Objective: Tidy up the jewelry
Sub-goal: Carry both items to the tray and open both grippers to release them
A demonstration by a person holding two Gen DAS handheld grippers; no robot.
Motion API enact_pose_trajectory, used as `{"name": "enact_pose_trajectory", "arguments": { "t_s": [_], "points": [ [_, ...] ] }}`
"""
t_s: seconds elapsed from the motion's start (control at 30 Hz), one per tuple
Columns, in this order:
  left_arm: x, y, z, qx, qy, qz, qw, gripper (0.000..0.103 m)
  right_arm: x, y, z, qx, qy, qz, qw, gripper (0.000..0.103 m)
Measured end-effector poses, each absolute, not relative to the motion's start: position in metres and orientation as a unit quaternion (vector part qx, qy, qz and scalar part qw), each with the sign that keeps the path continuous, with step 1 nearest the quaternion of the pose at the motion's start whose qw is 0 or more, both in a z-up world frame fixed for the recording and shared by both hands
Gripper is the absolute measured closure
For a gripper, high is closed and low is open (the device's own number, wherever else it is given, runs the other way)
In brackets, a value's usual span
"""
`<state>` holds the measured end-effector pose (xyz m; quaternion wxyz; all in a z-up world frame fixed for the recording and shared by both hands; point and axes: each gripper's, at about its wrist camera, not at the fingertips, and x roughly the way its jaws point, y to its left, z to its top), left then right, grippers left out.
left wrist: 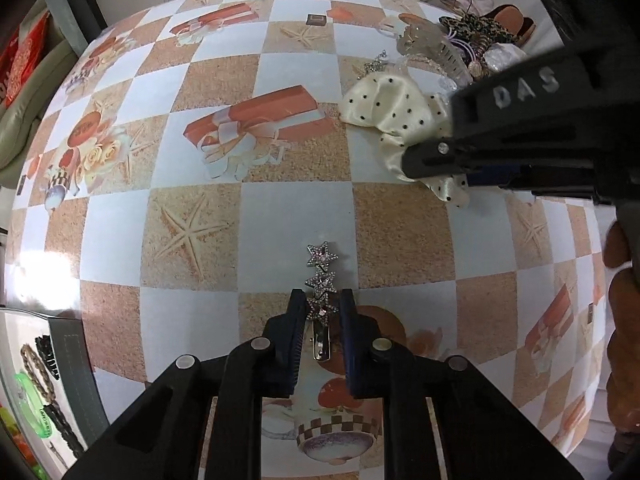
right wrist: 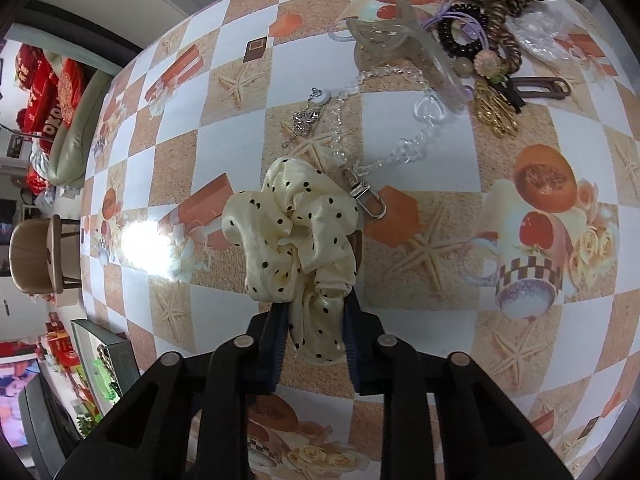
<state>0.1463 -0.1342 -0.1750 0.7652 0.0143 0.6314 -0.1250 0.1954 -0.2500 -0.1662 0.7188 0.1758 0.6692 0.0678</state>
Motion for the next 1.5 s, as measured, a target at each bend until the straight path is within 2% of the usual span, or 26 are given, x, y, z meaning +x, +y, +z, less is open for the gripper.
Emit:
{"name": "enact_pose_trajectory", "arguments": {
  "t_s": [0.23, 1.03, 1.5],
  "points": [
    [0.132, -0.113, -0.159, 0.002, 0.62, -0.14, 0.772, 0.081, 0.182, -0.259, -0.154, 0.185, 0.656, 0.072, 0.728, 0.083],
    [0.044, -0.044, -0.11, -0.013, 0.618, -0.119, 0.777, 0.081, 0.074, -0.264, -0.135, 0.201, 0.669, 0.074, 0.712, 0.083],
    [0.023, -0.018, -0.085, -0.017, 0.606, -0.114, 0.787, 0.081, 0.038, -0.243, -0.114, 0.195, 0.671, 0.078, 0.711, 0.083]
  ]
}}
